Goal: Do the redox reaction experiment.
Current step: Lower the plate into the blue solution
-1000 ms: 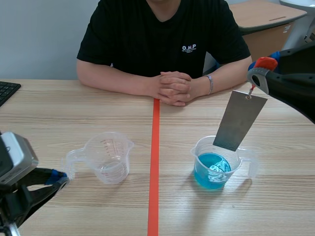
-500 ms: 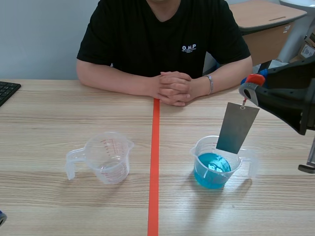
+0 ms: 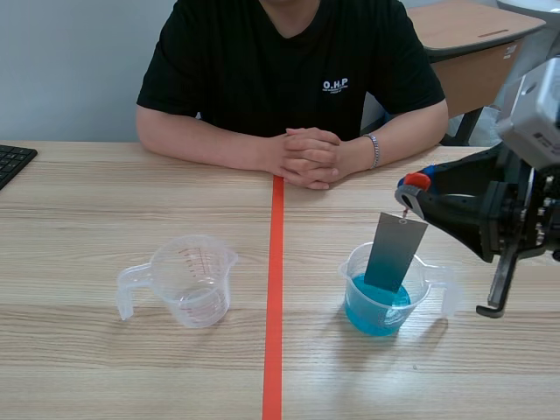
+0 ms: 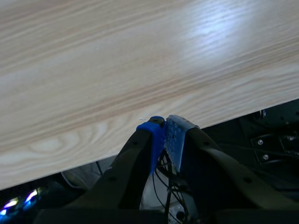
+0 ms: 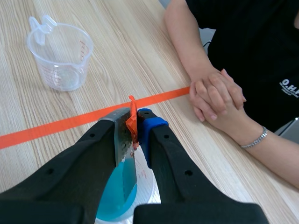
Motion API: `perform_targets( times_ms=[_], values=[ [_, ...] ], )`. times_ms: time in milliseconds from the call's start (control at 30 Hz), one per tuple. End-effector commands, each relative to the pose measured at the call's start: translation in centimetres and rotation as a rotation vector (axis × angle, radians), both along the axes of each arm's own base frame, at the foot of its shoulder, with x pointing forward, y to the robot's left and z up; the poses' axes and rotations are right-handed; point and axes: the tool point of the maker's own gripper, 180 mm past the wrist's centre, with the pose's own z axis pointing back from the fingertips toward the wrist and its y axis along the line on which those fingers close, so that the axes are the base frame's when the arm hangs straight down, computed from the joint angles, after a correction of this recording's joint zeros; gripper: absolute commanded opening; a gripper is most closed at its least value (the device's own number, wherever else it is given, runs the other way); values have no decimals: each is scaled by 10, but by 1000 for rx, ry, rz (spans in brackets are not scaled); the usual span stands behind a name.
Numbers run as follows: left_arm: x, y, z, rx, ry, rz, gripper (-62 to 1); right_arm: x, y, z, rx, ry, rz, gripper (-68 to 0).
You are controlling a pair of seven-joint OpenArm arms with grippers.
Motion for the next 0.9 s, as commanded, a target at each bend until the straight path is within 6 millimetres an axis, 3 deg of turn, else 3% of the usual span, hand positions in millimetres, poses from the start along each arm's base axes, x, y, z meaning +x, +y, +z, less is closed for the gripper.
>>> perform_targets(
  times_ms=[0,633,867],
  values=[
    [1,2,2,2,-14,7,-560,5,1,11,18,-34,7,-660],
    [-1,3,0,0,-9,14,-560,0,5,-24,-28,44,40,-660],
    [-1,3,-1,0,-8,15,-560,-1,3,-28,-24,58,38,-660]
  ],
)
